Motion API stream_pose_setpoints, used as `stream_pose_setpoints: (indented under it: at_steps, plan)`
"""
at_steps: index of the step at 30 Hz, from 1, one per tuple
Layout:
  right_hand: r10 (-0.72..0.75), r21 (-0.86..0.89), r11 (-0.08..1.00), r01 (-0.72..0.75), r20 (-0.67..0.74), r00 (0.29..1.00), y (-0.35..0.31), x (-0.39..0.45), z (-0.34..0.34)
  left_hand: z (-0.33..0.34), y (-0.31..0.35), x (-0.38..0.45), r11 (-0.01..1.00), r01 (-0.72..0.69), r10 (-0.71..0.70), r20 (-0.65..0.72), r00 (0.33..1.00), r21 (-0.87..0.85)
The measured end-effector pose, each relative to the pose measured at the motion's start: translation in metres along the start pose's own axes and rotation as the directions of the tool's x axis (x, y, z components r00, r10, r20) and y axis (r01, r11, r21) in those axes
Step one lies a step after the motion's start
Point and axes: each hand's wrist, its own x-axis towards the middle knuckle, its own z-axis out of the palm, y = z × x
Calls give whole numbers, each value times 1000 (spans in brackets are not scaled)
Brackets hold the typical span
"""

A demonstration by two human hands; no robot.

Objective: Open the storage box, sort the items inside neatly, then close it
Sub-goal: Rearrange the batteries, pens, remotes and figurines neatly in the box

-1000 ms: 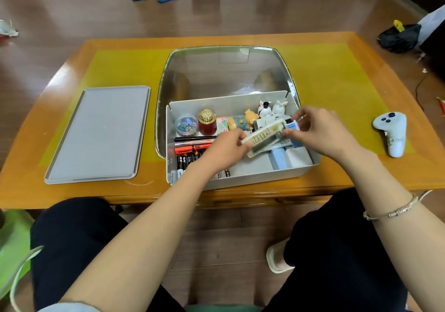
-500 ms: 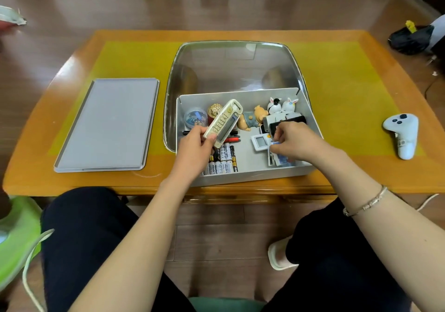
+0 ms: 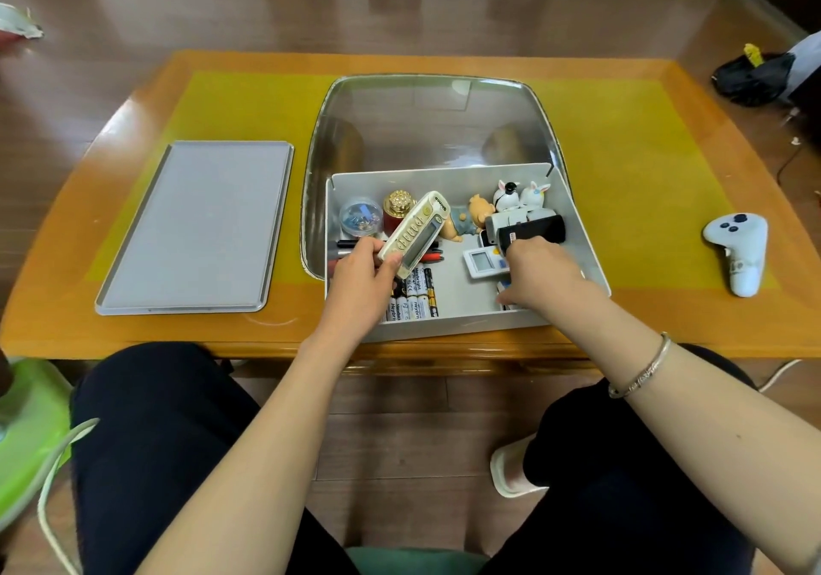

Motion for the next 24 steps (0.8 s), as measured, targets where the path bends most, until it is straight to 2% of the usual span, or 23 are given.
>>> stream_pose_setpoints:
  at_steps: [9,15,19,21,24]
  plan:
    - [40,-33,999,-41,-33,999,-3,4,8,-1,0,0,999,13,-13,-18,1000,-33]
    - [5,-15,1000,-6,-93,996,1,7,9,-1,0,1,998,20,-21,-25,999,-52]
    - [-16,-65,998,9,-101,995,1,9,10,-1,0,0,997,24,-26,-23,999,-69]
    - [-46,-42,998,40,-156,987,1,8,6,-2,0,-1,997,15,-18,-31,999,-78]
    - [-75,79,991,108,-339,938,7,9,-7,-6,0,0,994,-27,21,-58,998,-103]
